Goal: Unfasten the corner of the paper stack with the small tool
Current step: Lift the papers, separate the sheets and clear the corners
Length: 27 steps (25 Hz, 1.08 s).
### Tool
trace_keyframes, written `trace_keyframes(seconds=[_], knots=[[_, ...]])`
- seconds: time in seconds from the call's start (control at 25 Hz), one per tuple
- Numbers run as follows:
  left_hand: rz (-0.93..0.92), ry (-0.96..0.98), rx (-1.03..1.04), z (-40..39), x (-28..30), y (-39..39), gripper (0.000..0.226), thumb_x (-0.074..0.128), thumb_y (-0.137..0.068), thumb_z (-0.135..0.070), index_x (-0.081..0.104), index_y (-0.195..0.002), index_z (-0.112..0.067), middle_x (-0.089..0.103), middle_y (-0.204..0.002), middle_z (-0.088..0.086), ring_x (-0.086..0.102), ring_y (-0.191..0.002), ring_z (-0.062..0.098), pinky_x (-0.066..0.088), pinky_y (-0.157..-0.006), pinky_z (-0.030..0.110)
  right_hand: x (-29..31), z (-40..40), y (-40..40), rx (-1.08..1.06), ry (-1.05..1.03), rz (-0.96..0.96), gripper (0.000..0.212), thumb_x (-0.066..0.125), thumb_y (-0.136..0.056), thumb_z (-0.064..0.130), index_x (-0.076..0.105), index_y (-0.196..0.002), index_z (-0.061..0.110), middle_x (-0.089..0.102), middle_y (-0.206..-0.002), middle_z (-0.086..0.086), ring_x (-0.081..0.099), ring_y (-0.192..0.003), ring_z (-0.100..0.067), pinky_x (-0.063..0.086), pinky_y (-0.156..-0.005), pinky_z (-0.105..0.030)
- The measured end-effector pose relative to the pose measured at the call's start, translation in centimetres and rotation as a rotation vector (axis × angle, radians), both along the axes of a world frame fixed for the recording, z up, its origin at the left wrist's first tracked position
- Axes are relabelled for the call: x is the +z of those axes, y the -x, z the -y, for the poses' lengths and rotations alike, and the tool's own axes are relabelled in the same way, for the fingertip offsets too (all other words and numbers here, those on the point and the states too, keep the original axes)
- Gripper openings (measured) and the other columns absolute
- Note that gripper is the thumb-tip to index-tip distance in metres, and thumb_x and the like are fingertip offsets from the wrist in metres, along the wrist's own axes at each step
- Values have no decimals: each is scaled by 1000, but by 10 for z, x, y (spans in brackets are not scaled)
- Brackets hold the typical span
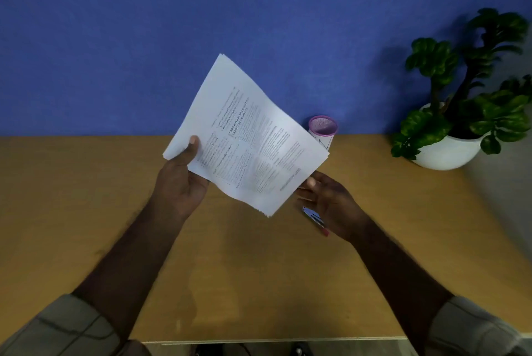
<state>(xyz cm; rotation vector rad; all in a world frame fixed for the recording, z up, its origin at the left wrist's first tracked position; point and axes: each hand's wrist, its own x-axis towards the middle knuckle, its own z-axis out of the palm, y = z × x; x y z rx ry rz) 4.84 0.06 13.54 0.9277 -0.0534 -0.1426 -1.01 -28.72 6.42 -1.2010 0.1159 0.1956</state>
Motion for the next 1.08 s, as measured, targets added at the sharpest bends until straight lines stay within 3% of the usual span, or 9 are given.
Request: trace_keyframes(seconds=[0.16, 0.28, 0.44, 0.56, 0.68, 0.8, 0.88, 0.96, 1.08], knots=[[-189, 17, 29, 9, -24, 7, 46, 52, -104, -17, 45, -148, -7, 53, -150, 16, 53, -137, 32, 48, -108, 52, -3, -13, -4, 48, 4, 15, 42, 71, -86, 21, 62, -126, 16, 64, -131, -7, 62, -117, -29, 53, -94, -43], [-277, 77, 34, 9, -37, 11, 47, 58, -101, -19, 49, -146, -9, 57, -146, 14, 61, -129, 29, 59, -96, 47, -5, -13, -3, -49, 44, -43, 30, 65, -88, 9, 66, -117, 16, 70, -120, -7, 66, -108, -31, 57, -80, -43], [-248, 47, 17, -2, -49, 8, 47, 51, -104, -30, 48, -147, -10, 59, -145, 13, 59, -131, 30, 53, -102, 51, -1, -5, 0, -161, 167, -15, 29, 59, -92, 6, 58, -120, 14, 70, -114, -8, 69, -101, -30, 58, -76, -44], [-298, -7, -18, -18, -53, 0, 48, 49, -103, -43, 57, -140, -13, 63, -141, 11, 62, -128, 28, 59, -93, 45, 11, 7, -3, -217, 265, -8, 30, 60, -92, 4, 59, -121, 14, 70, -116, -7, 68, -102, -30, 57, -81, -49], [-300, -141, -185, -41, -47, -12, 54, 53, -99, -51, 62, -137, -14, 61, -142, 13, 59, -131, 31, 58, -93, 43, 25, 20, -8, -203, 333, 15, 28, 61, -92, 4, 62, -119, 11, 71, -116, -8, 69, -100, -30, 54, -88, -55], [-205, -418, -359, -50, -37, -24, 50, 72, -88, -47, 67, -131, -22, 66, -137, 9, 63, -126, 29, 60, -89, 40, 39, 25, -12, -131, 421, 66, 27, 62, -92, 8, 63, -118, 13, 72, -115, -4, 71, -97, -26, 57, -83, -49], [-126, -580, -330, -43, -36, -27, 43, 77, -84, -34, 70, -126, -23, 71, -130, 4, 67, -120, 28, 60, -92, 45, 44, 21, -14, -106, 479, 92, 25, 64, -92, 11, 65, -116, 17, 72, -113, 0, 72, -95, -22, 59, -79, -43], [-72, -606, -210, -33, -40, -24, 45, 77, -82, -25, 69, -125, -20, 72, -127, 2, 70, -116, 26, 54, -99, 52, 45, 12, -11, -114, 507, 147, 24, 64, -92, 12, 65, -112, 25, 72, -112, 6, 72, -95, -18, 59, -75, -35], [11, -517, -15, -21, -53, -11, 41, 77, -82, -17, 69, -122, -17, 72, -126, 3, 70, -114, 22, 57, -92, 46, 40, -7, 0, -186, 441, 237, 31, 64, -91, 10, 64, -108, 36, 72, -107, 16, 70, -99, -13, 59, -73, -27]])
